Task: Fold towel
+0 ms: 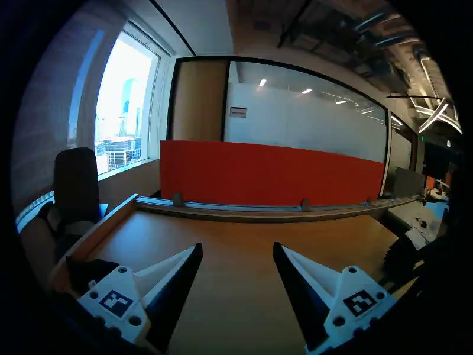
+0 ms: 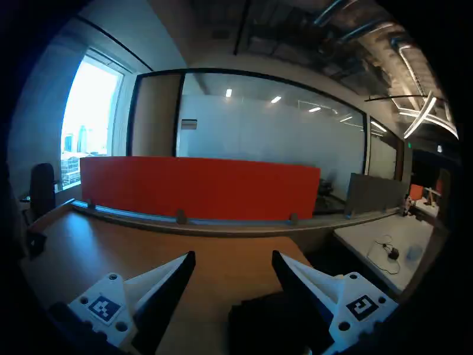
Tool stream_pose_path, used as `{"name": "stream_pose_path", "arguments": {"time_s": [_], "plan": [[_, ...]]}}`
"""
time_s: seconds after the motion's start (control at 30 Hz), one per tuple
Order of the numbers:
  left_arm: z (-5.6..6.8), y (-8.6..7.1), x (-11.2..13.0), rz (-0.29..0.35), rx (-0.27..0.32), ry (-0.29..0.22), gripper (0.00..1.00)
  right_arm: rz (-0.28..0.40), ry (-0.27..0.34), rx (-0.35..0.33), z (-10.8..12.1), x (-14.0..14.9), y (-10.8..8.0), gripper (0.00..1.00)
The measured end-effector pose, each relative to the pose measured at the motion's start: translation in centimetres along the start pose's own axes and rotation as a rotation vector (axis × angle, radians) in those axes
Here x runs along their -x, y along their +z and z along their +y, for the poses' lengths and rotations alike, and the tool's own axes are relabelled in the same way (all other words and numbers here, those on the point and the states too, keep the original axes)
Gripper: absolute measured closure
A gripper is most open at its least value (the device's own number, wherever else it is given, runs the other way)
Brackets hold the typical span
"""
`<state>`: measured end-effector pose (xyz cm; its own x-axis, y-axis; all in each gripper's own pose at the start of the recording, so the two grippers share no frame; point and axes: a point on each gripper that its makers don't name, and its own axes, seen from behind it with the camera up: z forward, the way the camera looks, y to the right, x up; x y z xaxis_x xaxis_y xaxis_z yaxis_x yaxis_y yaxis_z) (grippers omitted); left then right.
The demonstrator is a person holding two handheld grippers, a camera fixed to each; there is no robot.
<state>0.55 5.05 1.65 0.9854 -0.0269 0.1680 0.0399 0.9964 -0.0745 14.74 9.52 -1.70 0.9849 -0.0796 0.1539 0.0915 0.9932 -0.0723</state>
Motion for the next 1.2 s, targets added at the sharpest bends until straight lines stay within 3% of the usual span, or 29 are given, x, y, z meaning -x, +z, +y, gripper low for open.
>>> {"name": "stream_pose_path", "arguments": {"time_s": [0.3, 0.53, 0.8, 1.07, 1.2], "plan": [[-0.4, 0.0, -0.9, 0.029, 0.001, -0.009, 0.13, 0.036, 0.042, -0.067, -5.8, -1.6, 0.2, 0.00], [-0.8, 0.1, -1.5, 0.052, 0.001, -0.019, 0.12, 0.058, 0.066, -0.079, -9.1, -2.3, 0.3, 0.00], [-1.8, 0.1, -2.1, 0.092, -0.014, -0.006, 0.13, 0.077, 0.106, -0.077, -10.3, -3.7, 0.2, 0.00], [-2.6, 0.3, -1.8, 0.105, -0.016, 0.000, 0.13, 0.098, 0.065, -0.030, -10.2, -5.1, 0.2, 0.00], [-2.9, 0.5, -1.7, 0.120, -0.020, 0.027, 0.12, 0.096, 0.047, -0.019, -10.5, -5.0, 0.1, 0.00]]}}
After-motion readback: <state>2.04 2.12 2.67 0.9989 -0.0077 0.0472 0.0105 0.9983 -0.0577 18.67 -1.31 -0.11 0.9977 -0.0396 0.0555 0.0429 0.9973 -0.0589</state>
